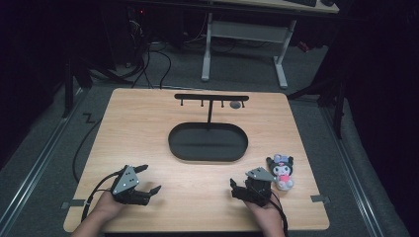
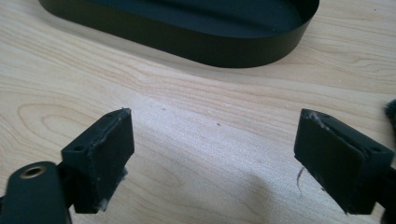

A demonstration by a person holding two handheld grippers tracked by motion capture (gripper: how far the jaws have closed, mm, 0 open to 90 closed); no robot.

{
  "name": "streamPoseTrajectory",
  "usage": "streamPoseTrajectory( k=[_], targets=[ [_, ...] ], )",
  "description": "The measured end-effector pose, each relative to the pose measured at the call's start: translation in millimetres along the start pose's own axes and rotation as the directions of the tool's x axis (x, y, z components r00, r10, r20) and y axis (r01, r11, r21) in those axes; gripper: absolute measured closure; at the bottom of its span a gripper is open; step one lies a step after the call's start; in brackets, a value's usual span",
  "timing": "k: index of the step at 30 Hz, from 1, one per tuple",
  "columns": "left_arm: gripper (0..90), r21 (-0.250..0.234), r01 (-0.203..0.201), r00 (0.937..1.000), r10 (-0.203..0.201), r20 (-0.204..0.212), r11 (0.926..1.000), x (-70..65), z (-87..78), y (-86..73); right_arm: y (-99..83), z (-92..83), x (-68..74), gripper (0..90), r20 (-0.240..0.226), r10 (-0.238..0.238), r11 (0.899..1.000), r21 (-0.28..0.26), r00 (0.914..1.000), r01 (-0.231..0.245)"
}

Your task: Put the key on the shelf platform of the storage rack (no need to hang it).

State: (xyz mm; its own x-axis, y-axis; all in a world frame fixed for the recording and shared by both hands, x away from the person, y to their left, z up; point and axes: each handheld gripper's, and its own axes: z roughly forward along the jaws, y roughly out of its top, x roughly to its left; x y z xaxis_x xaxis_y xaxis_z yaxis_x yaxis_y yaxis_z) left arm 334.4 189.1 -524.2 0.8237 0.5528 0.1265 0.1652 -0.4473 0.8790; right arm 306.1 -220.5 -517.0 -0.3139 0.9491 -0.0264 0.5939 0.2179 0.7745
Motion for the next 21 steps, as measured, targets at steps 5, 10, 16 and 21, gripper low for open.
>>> streamPoseTrajectory(
  k=[5,10,16,21],
  targets=[
    [15.4,0.002,-0.003,1.0000,0.003,0.000,1.0000,-0.3,0.2,0.1,-0.4,-0.8,-1.3,10.7,-0.011,0.014,1.000,-0.012,0.9998,-0.014],
    [15.4,0.001,0.001,1.0000,-0.001,0.000,1.0000,0.0,0.6,0.2,-1.2,-1.7,-1.6,10.7,-0.012,0.016,1.000,-0.009,0.9998,-0.016],
    [15.4,0.001,0.000,1.0000,0.000,0.001,1.0000,0.0,0.5,0.2,-1.4,-0.5,-1.2,10.7,-0.013,0.014,1.000,-0.001,0.9998,-0.014],
    [15.4,0.001,0.001,1.0000,-0.001,0.001,1.0000,0.1,0.5,0.2,-1.5,0.0,-1.0,10.7,-0.015,0.014,1.000,0.000,0.9998,-0.014]
  ],
)
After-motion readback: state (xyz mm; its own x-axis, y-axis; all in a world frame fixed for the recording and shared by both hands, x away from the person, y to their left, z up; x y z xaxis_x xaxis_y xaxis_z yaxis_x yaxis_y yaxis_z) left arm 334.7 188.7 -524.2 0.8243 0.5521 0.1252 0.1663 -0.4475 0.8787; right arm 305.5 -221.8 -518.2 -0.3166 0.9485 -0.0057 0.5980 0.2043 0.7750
